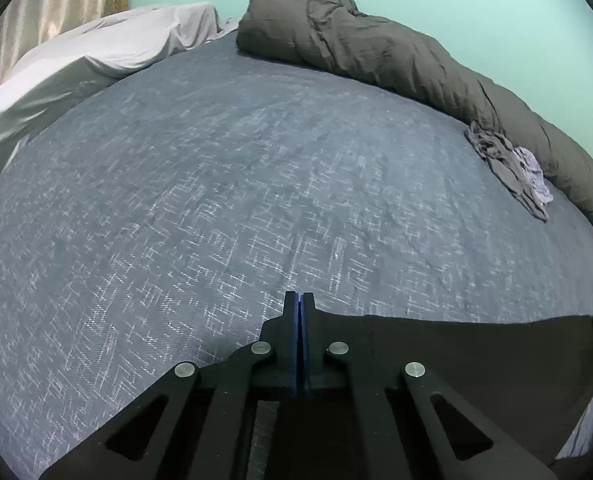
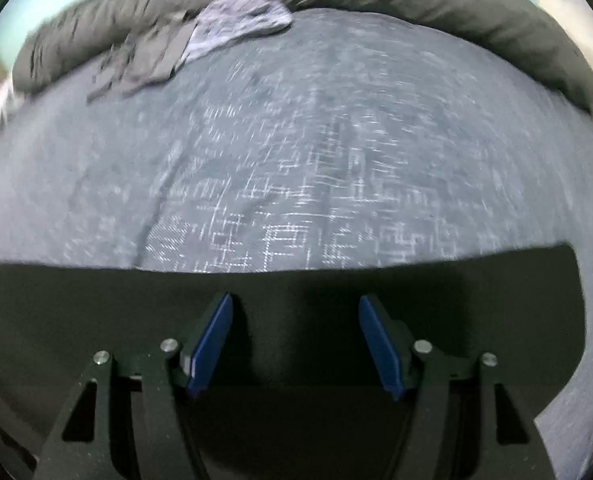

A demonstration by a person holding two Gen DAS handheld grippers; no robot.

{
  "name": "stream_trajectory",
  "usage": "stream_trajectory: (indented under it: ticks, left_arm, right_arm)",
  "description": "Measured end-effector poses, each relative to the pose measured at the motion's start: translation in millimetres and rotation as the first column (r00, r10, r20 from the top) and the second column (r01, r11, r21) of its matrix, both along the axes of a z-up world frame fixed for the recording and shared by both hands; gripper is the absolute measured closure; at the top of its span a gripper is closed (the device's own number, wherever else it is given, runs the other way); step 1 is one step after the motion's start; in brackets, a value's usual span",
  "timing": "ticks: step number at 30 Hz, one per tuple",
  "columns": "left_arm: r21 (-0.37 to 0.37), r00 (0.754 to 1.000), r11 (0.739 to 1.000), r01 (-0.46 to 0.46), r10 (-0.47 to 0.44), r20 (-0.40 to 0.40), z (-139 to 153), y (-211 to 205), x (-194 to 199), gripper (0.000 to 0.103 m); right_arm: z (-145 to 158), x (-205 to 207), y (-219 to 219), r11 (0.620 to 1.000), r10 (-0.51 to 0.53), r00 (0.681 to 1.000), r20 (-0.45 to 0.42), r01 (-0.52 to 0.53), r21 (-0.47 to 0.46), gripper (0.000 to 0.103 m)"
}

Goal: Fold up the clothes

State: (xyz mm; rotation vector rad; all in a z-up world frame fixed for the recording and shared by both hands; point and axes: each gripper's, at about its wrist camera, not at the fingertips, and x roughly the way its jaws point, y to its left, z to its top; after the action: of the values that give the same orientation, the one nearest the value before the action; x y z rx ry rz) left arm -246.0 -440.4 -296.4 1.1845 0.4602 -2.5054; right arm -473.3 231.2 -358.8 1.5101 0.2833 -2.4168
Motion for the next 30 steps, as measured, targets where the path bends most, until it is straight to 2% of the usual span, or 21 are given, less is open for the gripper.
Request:
stream_trajectory:
  ticks: [8, 11, 12, 13, 17, 20, 23, 26, 30]
  left_arm:
    - [0.003, 1.000, 1.000, -0.011, 0.011, 0.012, -6, -2, -1, 0.102]
    - [-0.016, 1.000, 1.000, -0.010, 0.010, 0.008, -2, 0, -5, 0.102]
    - [-0.019, 1.000, 1.000, -0.012, 0.012, 0.003, 0, 0, -6, 0.102]
    - [-0.025, 1.000, 1.000, -0.014, 0.014, -0.003, 2, 0, -6, 0.102]
    - [-0.043, 1.000, 0.999, -0.014, 0.013, -0.015, 11, 0, -8, 0.102]
    - [-0.043, 1.000, 0.999, -0.019, 0.018, -0.019, 16, -2, -9, 0.102]
    - [-0.037, 0.999, 0.999, -0.029, 0.028, -0.016, 16, -5, -9, 0.102]
    - [-0.015, 0.999, 0.999, -0.042, 0.042, -0.001, 9, -12, -9, 0.102]
    - [0.011, 0.998, 0.999, -0.051, 0.051, 0.035, -7, -17, -15, 0.102]
  right_arm:
    - [-4, 3, -15, 0.993, 0.111, 0.992, -0.063, -0.108, 0.047, 0.039]
    - [-3, 10, -20, 0.985, 0.162, 0.982, -0.096, -0.155, 0.073, 0.065]
    - [-3, 12, -21, 0.982, 0.179, 0.978, -0.107, -0.170, 0.082, 0.090]
    - [-3, 15, -23, 0.978, 0.196, 0.974, -0.118, -0.186, 0.091, 0.099]
    - [3, 20, -18, 0.979, 0.198, 0.969, -0.147, -0.186, 0.088, 0.101]
    - [23, 17, -12, 0.985, 0.172, 0.964, -0.204, -0.162, 0.064, 0.102]
    - [37, 7, -13, 0.990, 0.136, 0.966, -0.221, -0.128, 0.051, 0.102]
    - [37, 0, -17, 0.993, 0.112, 0.969, -0.221, -0.104, 0.047, 0.102]
    - [20, -12, -21, 0.997, 0.070, 0.982, -0.178, -0.061, 0.055, 0.102]
